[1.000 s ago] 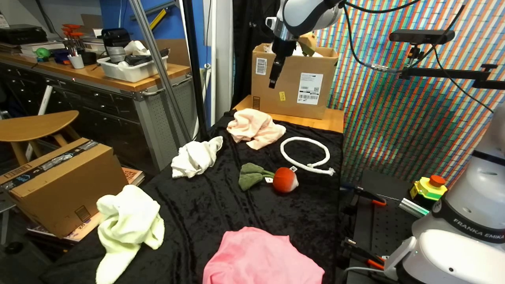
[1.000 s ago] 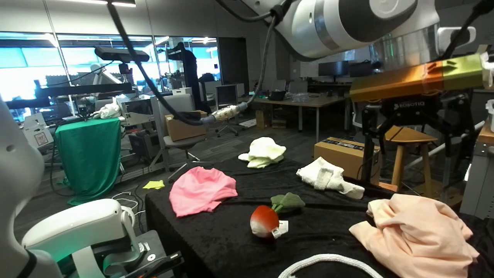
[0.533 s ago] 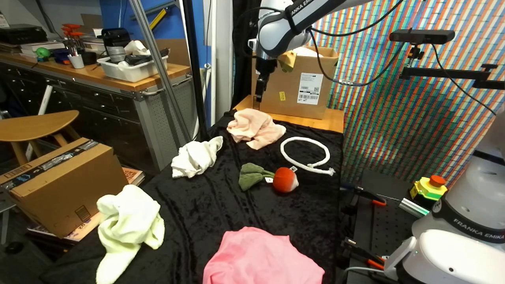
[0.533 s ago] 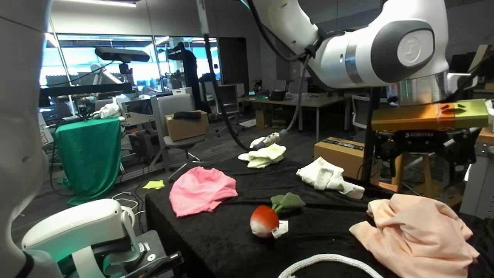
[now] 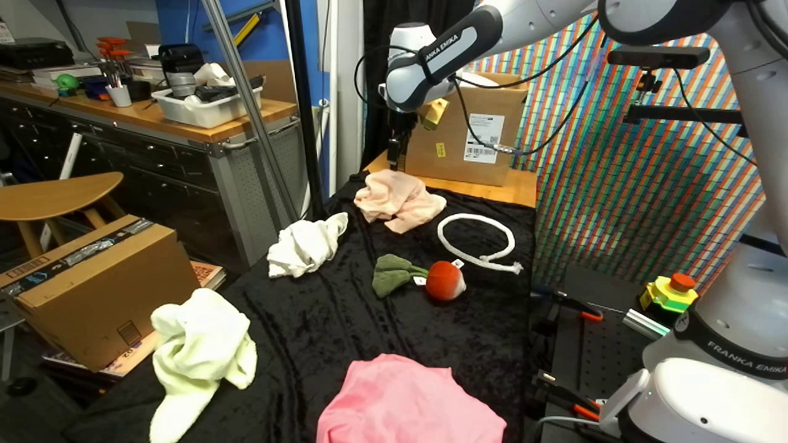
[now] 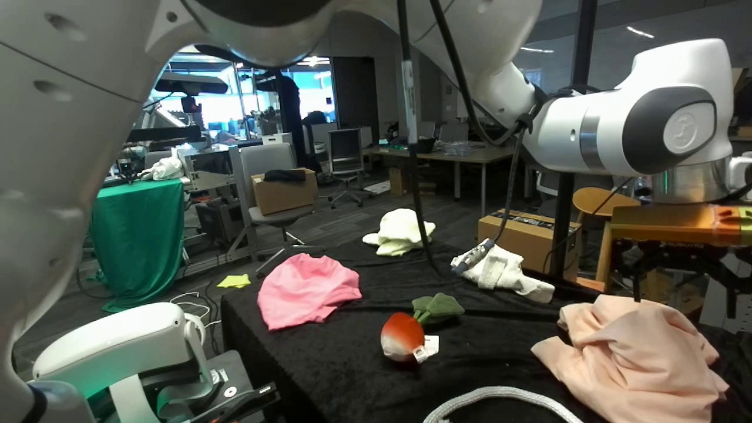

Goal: Pile the things on the table on top of the rope

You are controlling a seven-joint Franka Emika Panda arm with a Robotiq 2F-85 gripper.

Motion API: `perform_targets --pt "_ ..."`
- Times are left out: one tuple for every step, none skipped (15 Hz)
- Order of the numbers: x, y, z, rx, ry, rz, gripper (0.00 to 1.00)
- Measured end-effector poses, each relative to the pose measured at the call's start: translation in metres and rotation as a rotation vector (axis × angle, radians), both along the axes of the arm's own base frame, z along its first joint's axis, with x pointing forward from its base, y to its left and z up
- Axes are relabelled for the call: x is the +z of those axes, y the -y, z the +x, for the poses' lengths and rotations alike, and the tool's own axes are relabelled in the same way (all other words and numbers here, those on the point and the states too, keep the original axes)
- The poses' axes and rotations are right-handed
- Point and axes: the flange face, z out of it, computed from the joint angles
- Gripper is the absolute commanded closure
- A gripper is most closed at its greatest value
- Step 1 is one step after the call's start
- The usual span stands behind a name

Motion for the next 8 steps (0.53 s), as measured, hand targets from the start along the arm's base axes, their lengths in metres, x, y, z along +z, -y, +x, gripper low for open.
perform_targets --pt "-0.008 0.005 0.004 -0.013 -0.008 0.003 0.0" --pt "-0.017 0.009 0.008 -0.025 -0.019 0.009 0.0" --pt "-0.025 0.012 0.011 -0.038 -0.029 0.017 0.0" --pt "-0.032 0.016 0.014 -0.049 -0.041 0.028 0.0" --pt "-0.038 0.018 0.016 -0.059 -0.049 0.039 0.0" --pt "-0.044 0.02 0.018 -0.069 -0.061 0.053 0.0" --pt "-0.049 0.022 0.02 -0.077 -0.072 0.067 0.0" --pt "-0.054 0.024 0.021 -0.086 -0.085 0.085 0.0"
